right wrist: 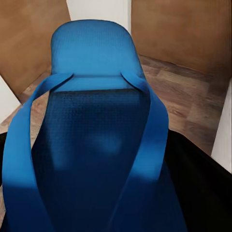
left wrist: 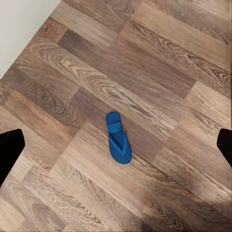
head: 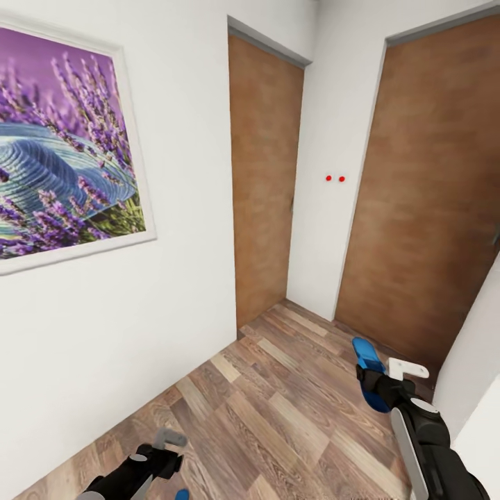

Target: In the bedroom, move the book from the bed onto either nightstand, and place the two sandals side by side next to the bed.

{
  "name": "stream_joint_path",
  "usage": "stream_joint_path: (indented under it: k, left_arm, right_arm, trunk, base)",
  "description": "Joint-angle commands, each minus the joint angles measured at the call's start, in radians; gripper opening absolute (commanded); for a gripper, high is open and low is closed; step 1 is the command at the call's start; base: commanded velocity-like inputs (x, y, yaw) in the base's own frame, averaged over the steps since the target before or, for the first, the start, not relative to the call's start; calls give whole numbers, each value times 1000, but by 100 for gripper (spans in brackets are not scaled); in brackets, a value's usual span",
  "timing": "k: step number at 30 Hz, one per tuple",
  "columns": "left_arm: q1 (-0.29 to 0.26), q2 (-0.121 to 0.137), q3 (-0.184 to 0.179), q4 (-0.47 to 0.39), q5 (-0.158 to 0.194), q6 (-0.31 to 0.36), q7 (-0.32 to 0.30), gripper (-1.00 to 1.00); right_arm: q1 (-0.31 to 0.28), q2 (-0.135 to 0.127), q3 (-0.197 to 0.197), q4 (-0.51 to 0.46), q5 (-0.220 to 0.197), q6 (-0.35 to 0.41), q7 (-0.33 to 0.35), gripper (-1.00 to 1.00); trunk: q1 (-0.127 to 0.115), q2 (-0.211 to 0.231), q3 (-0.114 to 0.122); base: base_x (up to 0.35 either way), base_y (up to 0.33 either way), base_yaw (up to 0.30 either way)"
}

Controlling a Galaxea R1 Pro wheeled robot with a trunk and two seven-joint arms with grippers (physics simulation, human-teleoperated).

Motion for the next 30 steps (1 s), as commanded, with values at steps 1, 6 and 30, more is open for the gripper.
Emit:
stream_joint_path:
  k: [1,6,30]
  left_arm:
    - [1,1,-4,-3,0,6,0,100]
    - [1,1,-4,-3,0,6,-1,100]
    - [1,1,-4,-3,0,6,-1,100]
  right_arm:
    - [-1,0,1,-1,-10,4,-8,-100]
    - [-1,0,1,0,-10,4,-8,-100]
    - [-1,0,2,2,-9,4,-7,-100]
  trunk:
    - [0,-1,0]
    - [0,-1,2]
    - [0,-1,4]
  base:
    - [6,71,-276]
    - [3,77,-277]
    - [0,27,-277]
